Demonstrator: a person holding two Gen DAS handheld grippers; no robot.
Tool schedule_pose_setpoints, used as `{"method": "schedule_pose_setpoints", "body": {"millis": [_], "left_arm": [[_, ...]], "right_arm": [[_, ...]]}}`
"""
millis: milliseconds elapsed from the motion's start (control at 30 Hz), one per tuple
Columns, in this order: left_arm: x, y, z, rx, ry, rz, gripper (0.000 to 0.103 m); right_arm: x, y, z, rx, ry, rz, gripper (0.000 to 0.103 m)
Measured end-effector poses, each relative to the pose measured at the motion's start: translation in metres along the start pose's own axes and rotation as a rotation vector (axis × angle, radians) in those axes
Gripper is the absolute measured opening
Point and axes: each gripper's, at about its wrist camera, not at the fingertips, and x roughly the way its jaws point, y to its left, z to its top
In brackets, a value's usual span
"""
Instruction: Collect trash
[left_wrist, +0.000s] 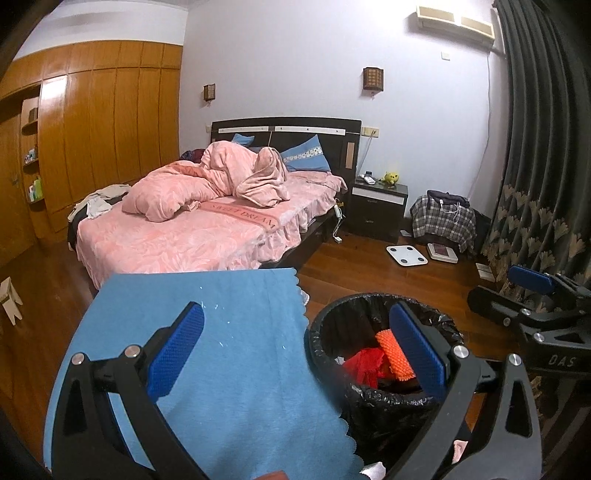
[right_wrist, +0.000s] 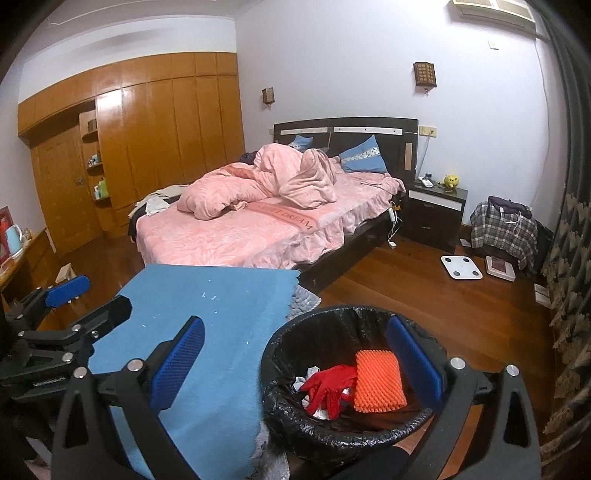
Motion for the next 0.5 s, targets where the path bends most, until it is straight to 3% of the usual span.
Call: {"method": "schedule_pose_setpoints", "body": {"millis": [500], "left_arm": [[-0.0045,0.0035,0.0034,-0.003,-0.004,0.004,0.098]], "right_arm": [[-0.0003,0.0027,-0.0006,-0.003,0.001,-0.001,0.097]]}}
